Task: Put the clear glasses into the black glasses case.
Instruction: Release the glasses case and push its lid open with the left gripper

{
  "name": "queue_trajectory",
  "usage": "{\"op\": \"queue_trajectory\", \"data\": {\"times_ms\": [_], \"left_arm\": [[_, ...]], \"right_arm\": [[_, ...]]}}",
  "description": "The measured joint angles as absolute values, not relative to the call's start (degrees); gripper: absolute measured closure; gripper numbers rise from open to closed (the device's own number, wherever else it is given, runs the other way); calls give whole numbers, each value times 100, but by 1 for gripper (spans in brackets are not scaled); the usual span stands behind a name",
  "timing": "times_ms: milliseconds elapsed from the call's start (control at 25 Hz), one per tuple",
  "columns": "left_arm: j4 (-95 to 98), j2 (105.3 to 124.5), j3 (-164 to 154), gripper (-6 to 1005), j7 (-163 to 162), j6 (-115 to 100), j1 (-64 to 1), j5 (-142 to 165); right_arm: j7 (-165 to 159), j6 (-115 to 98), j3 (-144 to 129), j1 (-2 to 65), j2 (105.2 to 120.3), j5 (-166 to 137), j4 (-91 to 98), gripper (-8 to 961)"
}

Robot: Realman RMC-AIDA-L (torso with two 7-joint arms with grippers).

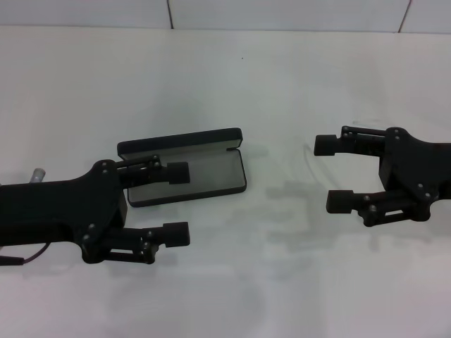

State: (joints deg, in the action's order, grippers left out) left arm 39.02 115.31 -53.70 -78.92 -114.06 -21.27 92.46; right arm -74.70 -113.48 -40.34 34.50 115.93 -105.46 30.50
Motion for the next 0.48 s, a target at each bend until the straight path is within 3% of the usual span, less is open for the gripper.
{"op": "queue_trajectory", "data": {"times_ms": [480], "left_arm": [[3903,11574,-5330,169,-7925,-11407,-2129,9223]], "right_arm": [[-7470,-11378,-4033,3423,11593,-10522,3050,79]]}}
